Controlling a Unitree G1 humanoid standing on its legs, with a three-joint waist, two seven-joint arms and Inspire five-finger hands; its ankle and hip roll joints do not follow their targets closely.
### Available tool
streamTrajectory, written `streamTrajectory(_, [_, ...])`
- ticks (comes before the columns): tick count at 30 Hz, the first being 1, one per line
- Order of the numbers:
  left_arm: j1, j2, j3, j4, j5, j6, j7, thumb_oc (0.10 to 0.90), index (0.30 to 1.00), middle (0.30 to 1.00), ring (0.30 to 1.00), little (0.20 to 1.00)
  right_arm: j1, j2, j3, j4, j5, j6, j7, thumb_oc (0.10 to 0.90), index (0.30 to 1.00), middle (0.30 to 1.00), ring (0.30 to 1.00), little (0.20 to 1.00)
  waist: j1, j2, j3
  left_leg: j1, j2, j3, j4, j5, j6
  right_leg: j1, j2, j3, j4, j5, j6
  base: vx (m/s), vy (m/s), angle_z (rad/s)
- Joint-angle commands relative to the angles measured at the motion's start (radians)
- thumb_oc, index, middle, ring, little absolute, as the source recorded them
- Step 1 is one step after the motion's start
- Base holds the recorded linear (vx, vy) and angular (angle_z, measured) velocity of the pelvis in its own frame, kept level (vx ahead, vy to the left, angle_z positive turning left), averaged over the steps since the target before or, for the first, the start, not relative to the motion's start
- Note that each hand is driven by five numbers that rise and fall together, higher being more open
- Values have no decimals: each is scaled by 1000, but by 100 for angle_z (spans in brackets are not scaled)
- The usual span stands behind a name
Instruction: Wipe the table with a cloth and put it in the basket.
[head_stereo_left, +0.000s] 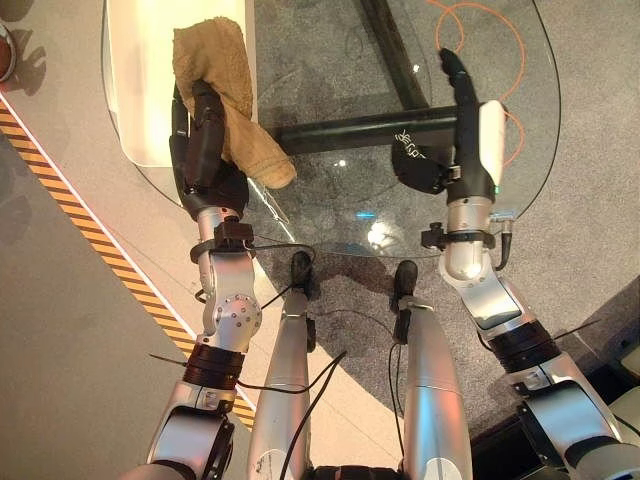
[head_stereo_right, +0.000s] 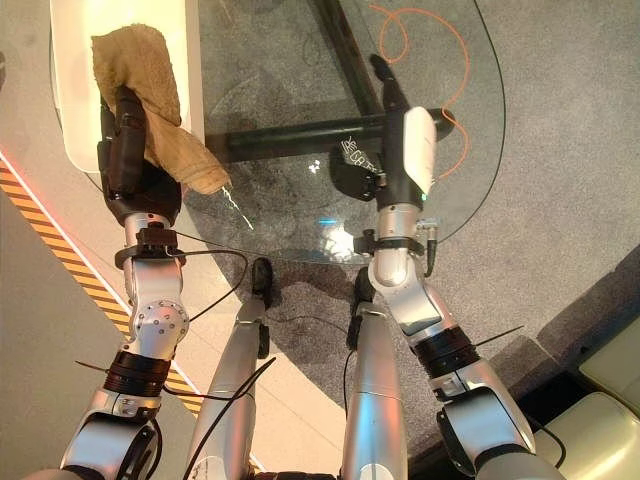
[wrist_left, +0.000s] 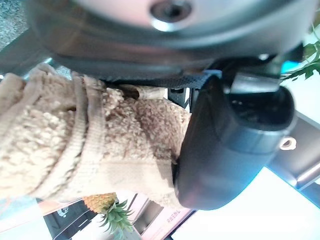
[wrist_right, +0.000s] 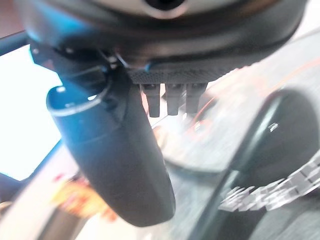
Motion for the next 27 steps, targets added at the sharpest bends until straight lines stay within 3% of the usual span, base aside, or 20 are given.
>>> streamTrajectory(1, [-100, 74, 100, -109, 84, -152, -80, 100, 300, 300, 300, 200, -33, -37, -67, -72, 1, -86, -123, 800, 900, 900, 900, 900, -9, -13, -29, 48, -104, 116, 5, -88, 113, 52, 127, -9, -134, 54, -4, 0, 0, 0])
streamTrajectory(9, [-116, 99, 118, -70, 68, -176, -79, 100, 300, 300, 300, 200, -2, -67, -135, 96, 111, -87, -304, 800, 900, 900, 900, 900, -15, -12, -29, 57, -101, 116, -8, -85, 111, 63, 131, -1, -150, 63, -2, -12, 5, -4])
streamTrajectory(13, [-143, 120, 119, -44, 51, -177, -76, 100, 300, 300, 300, 200, 11, -71, -167, 230, 206, -131, -372, 800, 900, 900, 900, 900, -17, -10, -29, 63, -98, 116, -18, -84, 109, 72, 133, 1, -159, 63, -3, -27, 6, -7])
streamTrajectory(19, [-197, 143, 110, -23, 67, -174, -36, 100, 300, 300, 300, 200, 1, -81, -178, 377, 276, -161, -408, 800, 900, 900, 900, 900, -15, -9, -29, 60, -93, 115, -23, -81, 107, 74, 133, -1, -168, 66, -5, -12, -7, 0])
streamTrajectory(27, [-283, 177, 97, 49, 98, -187, 12, 100, 300, 300, 300, 200, -33, -96, -156, 537, 353, -153, -421, 800, 900, 900, 900, 900, -16, -9, -29, 52, -85, 119, -37, -63, 101, 70, 131, -4, -189, 85, -7, -11, -5, 0])
